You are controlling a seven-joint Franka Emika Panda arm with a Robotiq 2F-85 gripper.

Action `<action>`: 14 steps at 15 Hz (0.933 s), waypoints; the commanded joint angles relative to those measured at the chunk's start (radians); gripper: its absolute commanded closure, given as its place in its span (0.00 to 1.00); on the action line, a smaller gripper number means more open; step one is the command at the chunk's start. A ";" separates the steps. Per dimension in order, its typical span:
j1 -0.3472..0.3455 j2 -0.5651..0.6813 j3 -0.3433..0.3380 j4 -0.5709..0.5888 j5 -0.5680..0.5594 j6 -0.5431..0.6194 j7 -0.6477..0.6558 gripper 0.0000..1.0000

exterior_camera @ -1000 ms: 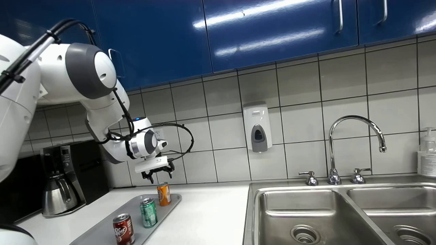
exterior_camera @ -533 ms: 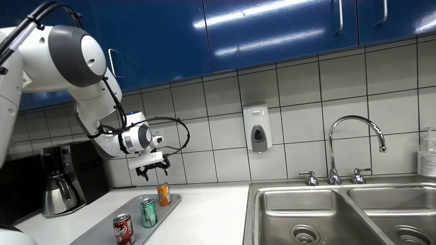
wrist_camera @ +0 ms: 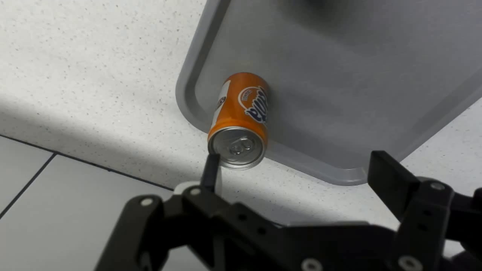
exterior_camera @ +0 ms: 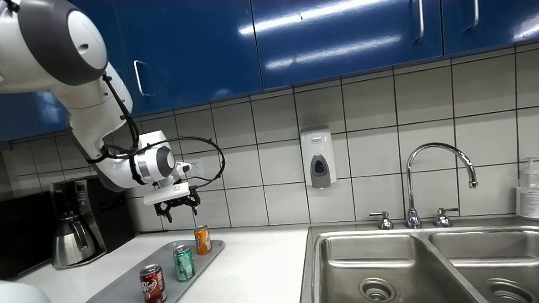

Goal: Put all the soda cans on the tray

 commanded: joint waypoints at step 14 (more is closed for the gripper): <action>0.058 -0.386 0.098 -0.275 -0.006 -0.215 0.244 0.00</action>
